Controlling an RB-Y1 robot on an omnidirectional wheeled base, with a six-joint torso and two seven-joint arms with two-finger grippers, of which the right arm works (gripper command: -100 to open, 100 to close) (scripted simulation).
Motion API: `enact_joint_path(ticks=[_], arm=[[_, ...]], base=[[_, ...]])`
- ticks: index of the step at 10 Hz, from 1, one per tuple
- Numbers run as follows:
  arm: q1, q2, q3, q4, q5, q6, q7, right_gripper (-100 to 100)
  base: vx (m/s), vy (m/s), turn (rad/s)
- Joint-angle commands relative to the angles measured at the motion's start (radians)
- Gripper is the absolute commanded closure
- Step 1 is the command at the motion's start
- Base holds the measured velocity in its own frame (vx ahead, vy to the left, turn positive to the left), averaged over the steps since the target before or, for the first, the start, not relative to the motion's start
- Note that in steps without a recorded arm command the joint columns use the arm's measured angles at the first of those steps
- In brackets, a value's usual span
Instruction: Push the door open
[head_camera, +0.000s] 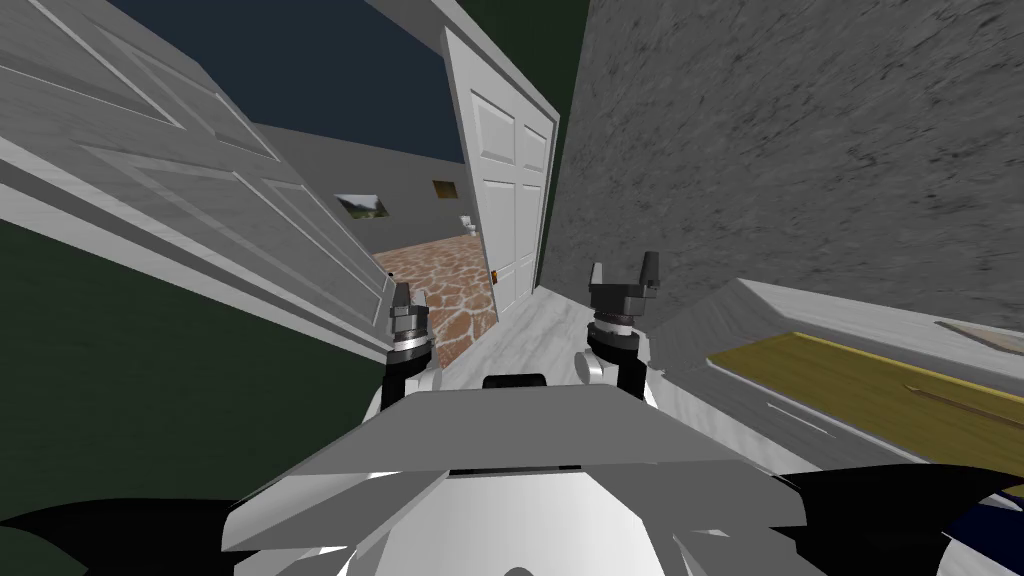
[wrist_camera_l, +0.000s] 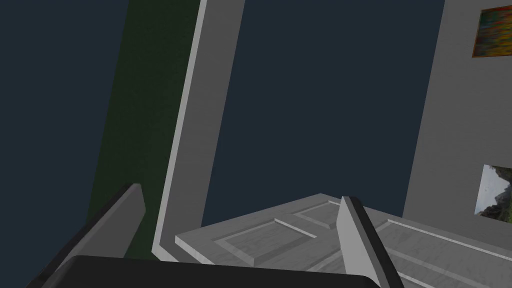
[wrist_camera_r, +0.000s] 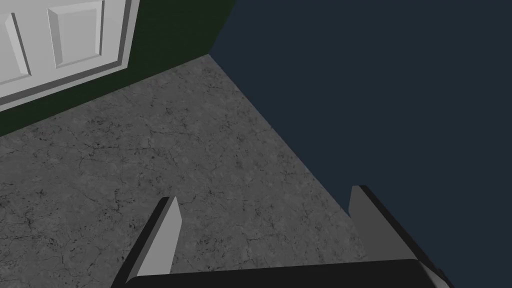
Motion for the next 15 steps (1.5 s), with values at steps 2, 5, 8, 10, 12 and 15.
enact_joint_path(ticks=[2, 5, 8, 10, 12, 15], arm=[[-0.026, -0.015, 0.004, 0.064, 0.004, -0.01, -0.002, -100], [-0.051, -0.029, 0.008, 0.128, 0.008, -0.02, -0.004, -100], [-0.084, -0.043, 0.013, 0.21, 0.012, -0.032, -0.006, -100], [-0.11, -0.054, 0.017, 0.276, 0.016, -0.042, -0.008, -100], [-0.138, -0.064, 0.021, 0.336, 0.02, -0.053, -0.01, -100], [-0.168, -0.074, 0.026, 0.422, 0.025, -0.064, -0.012, -100]], base=[[0.049, -0.001, 0.07], [0.069, -0.014, 0.054], [0.066, -0.003, 0.067], [0.074, -0.012, 0.083], [0.092, -0.013, 0.074], [0.068, -0.019, 0.061]])
